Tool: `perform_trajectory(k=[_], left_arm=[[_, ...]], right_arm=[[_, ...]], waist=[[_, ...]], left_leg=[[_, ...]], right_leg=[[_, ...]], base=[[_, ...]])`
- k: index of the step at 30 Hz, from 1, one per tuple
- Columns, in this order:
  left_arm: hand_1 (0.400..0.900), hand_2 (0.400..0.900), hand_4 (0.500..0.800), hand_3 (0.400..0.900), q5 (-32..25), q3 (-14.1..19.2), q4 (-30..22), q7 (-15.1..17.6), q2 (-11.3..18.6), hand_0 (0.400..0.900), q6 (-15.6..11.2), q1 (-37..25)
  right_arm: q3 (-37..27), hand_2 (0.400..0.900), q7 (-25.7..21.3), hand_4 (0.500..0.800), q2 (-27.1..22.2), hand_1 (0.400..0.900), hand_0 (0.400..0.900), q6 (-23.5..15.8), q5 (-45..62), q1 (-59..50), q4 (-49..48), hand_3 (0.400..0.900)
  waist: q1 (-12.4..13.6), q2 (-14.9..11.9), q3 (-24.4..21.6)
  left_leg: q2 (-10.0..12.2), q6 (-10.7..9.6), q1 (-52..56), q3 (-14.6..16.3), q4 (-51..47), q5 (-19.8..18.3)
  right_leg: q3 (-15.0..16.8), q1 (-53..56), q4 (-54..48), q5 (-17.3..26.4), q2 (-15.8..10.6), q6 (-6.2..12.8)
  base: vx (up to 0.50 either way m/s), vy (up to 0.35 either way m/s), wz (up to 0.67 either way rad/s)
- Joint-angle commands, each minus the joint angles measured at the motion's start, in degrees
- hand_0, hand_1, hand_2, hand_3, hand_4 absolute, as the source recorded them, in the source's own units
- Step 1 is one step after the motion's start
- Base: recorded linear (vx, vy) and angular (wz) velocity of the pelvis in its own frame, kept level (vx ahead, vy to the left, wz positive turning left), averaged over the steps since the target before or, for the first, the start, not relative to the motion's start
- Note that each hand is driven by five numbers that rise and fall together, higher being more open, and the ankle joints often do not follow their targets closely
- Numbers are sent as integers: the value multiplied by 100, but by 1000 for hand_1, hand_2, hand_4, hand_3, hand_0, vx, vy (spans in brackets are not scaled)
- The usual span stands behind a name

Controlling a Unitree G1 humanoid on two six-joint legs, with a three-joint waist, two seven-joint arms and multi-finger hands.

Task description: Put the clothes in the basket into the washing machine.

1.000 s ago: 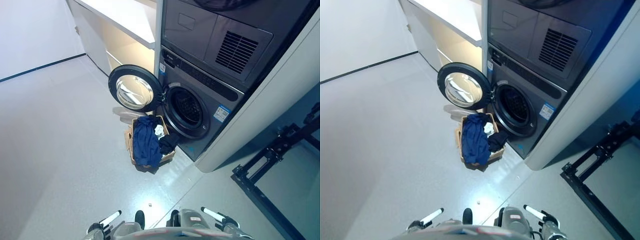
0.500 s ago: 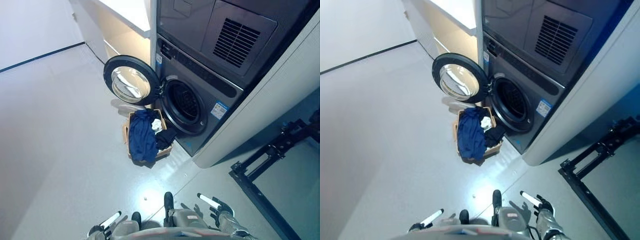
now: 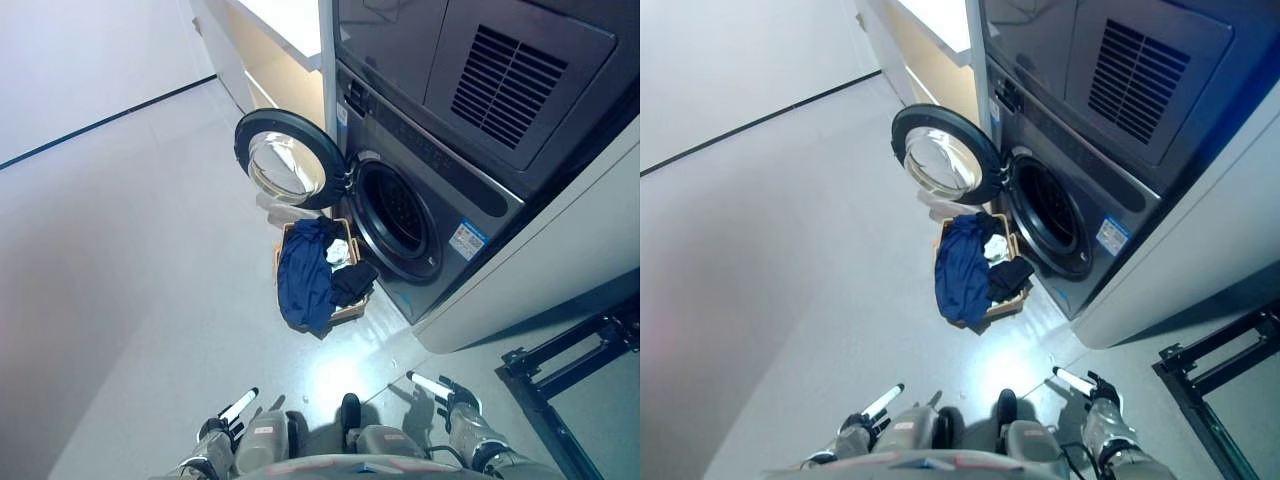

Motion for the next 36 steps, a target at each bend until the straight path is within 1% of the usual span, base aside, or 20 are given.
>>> perform_trajectory(k=[1, 2, 4, 6, 7, 8, 11, 13, 15, 17, 18, 20, 22, 23, 25, 27, 28, 29, 30, 36], left_arm=[[900, 900, 800, 900, -14, -308, -35, 136, 127, 900, -97, 124], [900, 900, 800, 900, -12, -313, -33, 146, 132, 900, -102, 132], [900, 900, 800, 900, -6, -284, 24, 140, 155, 900, -92, 143], [900, 900, 800, 900, -18, -257, 39, 150, 157, 900, -109, 185], [900, 900, 800, 900, 11, -230, 102, 101, 160, 900, -51, 209], [900, 900, 800, 900, 5, -228, 85, 137, 172, 900, -97, 228], [900, 900, 800, 900, 33, -223, 65, 108, 231, 900, -80, 266], [900, 900, 800, 900, 100, -204, 81, 57, 319, 900, -42, 233], [900, 900, 800, 900, 156, -182, 41, 39, 451, 900, -17, 175], [900, 900, 800, 900, 179, -182, -29, 43, 596, 900, 5, 70], [900, 900, 800, 900, 194, -173, -36, 38, 664, 900, 11, 7], [900, 900, 800, 900, 203, -174, -81, 47, 762, 900, -4, -95], [900, 900, 800, 900, 161, -185, -95, 63, 810, 900, -25, -202], [900, 900, 800, 900, 161, -203, -93, 61, 807, 900, -22, -250], [900, 900, 800, 900, 154, -241, -107, 66, 797, 900, -45, -356], [900, 900, 800, 900, 206, -283, -101, 88, 805, 900, -63, -386], [900, 900, 800, 900, 183, -258, -110, 69, 778, 900, -57, -343], [900, 900, 800, 900, 162, -258, -122, 69, 777, 900, -71, -345], [900, 900, 800, 900, 140, -257, -138, 78, 741, 900, -73, -356], [900, 900, 800, 900, -71, -333, -224, 285, 656, 900, -214, -480]], right_arm=[[167, 900, -98, 800, -146, 900, 900, -115, -217, 9, -1, 900], [192, 900, -111, 800, -149, 900, 900, -129, -245, -10, 19, 900], [246, 900, -85, 800, -142, 900, 900, -128, -308, -38, 68, 900], [254, 900, -60, 800, -134, 900, 900, -117, -349, -50, 119, 900], [266, 900, -12, 800, -107, 900, 900, -89, -388, -42, 156, 900], [271, 900, 0, 800, -85, 900, 900, -96, -435, -11, 176, 900], [257, 900, 39, 800, -29, 900, 900, -62, -446, 25, 228, 900], [277, 900, 114, 800, 55, 900, 900, -56, -460, 50, 217, 900], [297, 900, 152, 800, 136, 900, 900, -47, -470, 64, 174, 900], [313, 900, 158, 800, 202, 900, 900, -71, -421, 10, 0, 900], [358, 900, 177, 800, 231, 900, 900, -80, -424, -16, -81, 900], [501, 900, 212, 800, 291, 900, 900, -71, -498, -51, -230, 900], [650, 900, 206, 800, 291, 900, 900, -64, -582, -141, -336, 900], [715, 900, 210, 800, 264, 900, 900, -60, -652, -181, -391, 900], [878, 900, 226, 800, 210, 900, 900, -55, -775, -313, -537, 900], [1053, 900, 214, 800, 126, 900, 900, -53, -917, -368, -747, 900], [1133, 900, 289, 800, 118, 900, 900, -51, -997, -334, -881, 900], [1181, 900, 288, 800, 101, 900, 900, -42, -1060, -411, -955, 900], [1253, 900, 272, 800, 87, 900, 900, -47, -1132, -475, -1009, 900], [2019, 900, -11, 800, -264, 900, 900, -10, -2309, -1410, -1532, 900]], waist=[[79, -9, 131], [92, 1, 142], [125, 5, 145], [167, -2, 131], [180, -10, 73], [202, -51, 48], [274, -188, -70], [319, -306, -132], [357, -410, -114], [326, -472, 31], [305, -480, 97], [294, -476, 169], [300, -449, 202], [295, -434, 225], [275, -436, 284], [259, -488, 319], [235, -500, 306], [272, -525, 318], [274, -521, 319], [307, -347, 475]], left_leg=[[-295, 381, 130, -105, -1223, 845], [-263, 360, 113, -175, -1563, 1017], [-220, 267, 50, -260, -1958, 1203], [-170, 188, 99, -254, -2010, 1349], [-128, 229, 201, -213, -2097, 1332], [-106, 234, 256, -188, -2029, 1363], [-130, 387, 349, -96, -1830, 1130], [-139, 532, 423, 20, -1700, 913], [-124, 671, 543, 118, -1652, 717], [-86, 769, 698, 216, -1704, 664], [-68, 787, 749, 231, -1744, 679], [-64, 830, 802, 212, -1769, 622], [-67, 849, 837, 195, -1722, 524], [-71, 848, 841, 175, -1696, 488], [-123, 826, 849, 112, -1653, 417], [-169, 821, 824, 94, -1516, 278], [-200, 816, 804, 53, -1395, 256], [-229, 799, 800, 49, -1366, 226], [-250, 796, 783, 11, -1383, 229], [-197, 679, 549, -139, -1591, 426]], right_leg=[[331, 71, 349, -409, 12, 966], [328, 109, 323, -431, 52, 961], [372, 250, 308, -541, 108, 936], [462, 440, 259, -628, 145, 928], [509, 537, 229, -701, 159, 935], [509, 660, 174, -740, 110, 931], [590, 795, 179, -843, -42, 982], [646, 765, 403, -929, -122, 1050], [618, 457, 1255, -916, -167, 1219], [646, -165, 2277, -540, -220, 1485], [655, -410, 2594, -417, -238, 1517], [626, -728, 2898, -476, -264, 1450], [522, -804, 2524, -540, -308, 1345], [540, -832, 2295, -578, -277, 1312], [778, -857, 1488, -482, -191, 1304], [908, -882, 976, -267, -210, 1338], [967, -812, 993, -273, -213, 1370], [916, -735, 835, -211, -261, 1359], [953, -707, 762, -187, -258, 1342], [823, -810, 539, -104, -271, 1259]], base=[[197, -6, -9], [183, 13, -8], [204, 60, -19], [249, 118, -29], [300, 184, -30], [292, 197, -31], [287, 249, -32], [242, 257, -30], [164, 246, -27], [61, 237, -17], [42, 217, -10], [85, 185, -10], [129, 125, -4], [118, 67, 9], [103, 17, 19], [115, -45, 30], [131, -70, 21], [119, -79, 18], [81, -108, 20], [34, -123, 17]])
